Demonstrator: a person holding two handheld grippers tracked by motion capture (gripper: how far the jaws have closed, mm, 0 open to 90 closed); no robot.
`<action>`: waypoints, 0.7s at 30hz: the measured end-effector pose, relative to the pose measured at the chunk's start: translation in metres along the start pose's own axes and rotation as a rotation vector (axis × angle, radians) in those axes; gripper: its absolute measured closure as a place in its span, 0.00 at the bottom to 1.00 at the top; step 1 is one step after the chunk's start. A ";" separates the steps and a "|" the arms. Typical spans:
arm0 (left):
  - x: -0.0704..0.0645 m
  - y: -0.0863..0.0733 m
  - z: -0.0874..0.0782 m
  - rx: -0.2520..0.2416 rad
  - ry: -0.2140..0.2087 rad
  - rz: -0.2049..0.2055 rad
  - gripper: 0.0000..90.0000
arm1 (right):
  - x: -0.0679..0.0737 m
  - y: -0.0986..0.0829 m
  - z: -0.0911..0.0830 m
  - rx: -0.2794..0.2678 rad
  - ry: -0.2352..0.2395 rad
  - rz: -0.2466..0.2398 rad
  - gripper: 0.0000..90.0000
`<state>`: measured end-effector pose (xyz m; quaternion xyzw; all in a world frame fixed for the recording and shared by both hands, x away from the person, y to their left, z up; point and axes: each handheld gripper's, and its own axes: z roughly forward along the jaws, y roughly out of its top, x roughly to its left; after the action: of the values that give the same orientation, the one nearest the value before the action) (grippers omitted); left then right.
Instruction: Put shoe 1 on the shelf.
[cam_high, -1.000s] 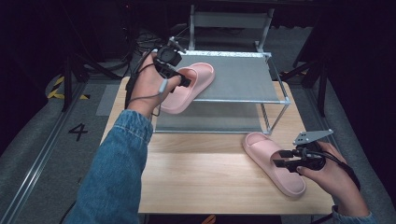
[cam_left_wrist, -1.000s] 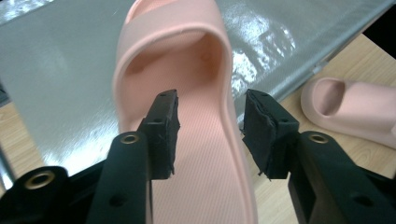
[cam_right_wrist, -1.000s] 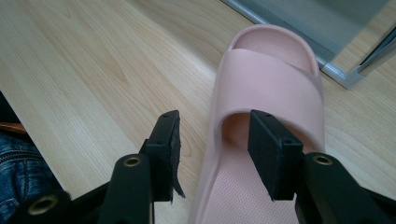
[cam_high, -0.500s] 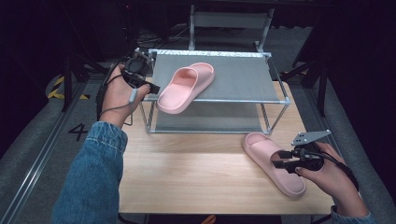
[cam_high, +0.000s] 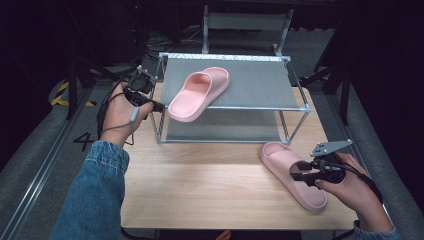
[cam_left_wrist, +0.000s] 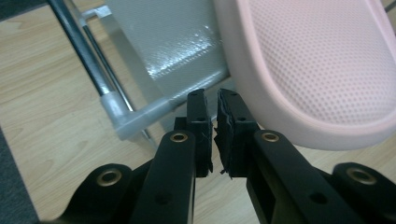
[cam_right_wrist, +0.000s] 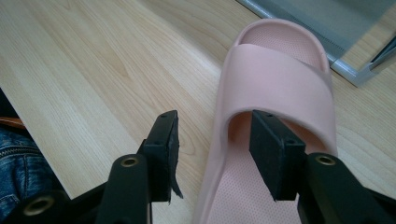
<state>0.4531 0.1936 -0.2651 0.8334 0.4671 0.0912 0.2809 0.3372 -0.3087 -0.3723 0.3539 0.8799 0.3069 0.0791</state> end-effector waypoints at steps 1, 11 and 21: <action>-0.003 0.000 0.002 0.007 -0.004 0.002 0.93 | 0.000 0.000 0.000 0.002 0.001 0.003 0.59; -0.021 0.003 0.007 0.018 -0.039 0.031 0.98 | -0.001 -0.001 0.001 0.000 0.000 0.004 0.59; -0.055 0.012 0.016 0.028 -0.077 0.104 0.93 | 0.000 -0.001 0.002 0.006 0.002 0.004 0.58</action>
<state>0.4383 0.1368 -0.2650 0.8632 0.4133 0.0672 0.2820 0.3376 -0.3085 -0.3747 0.3558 0.8802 0.3045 0.0766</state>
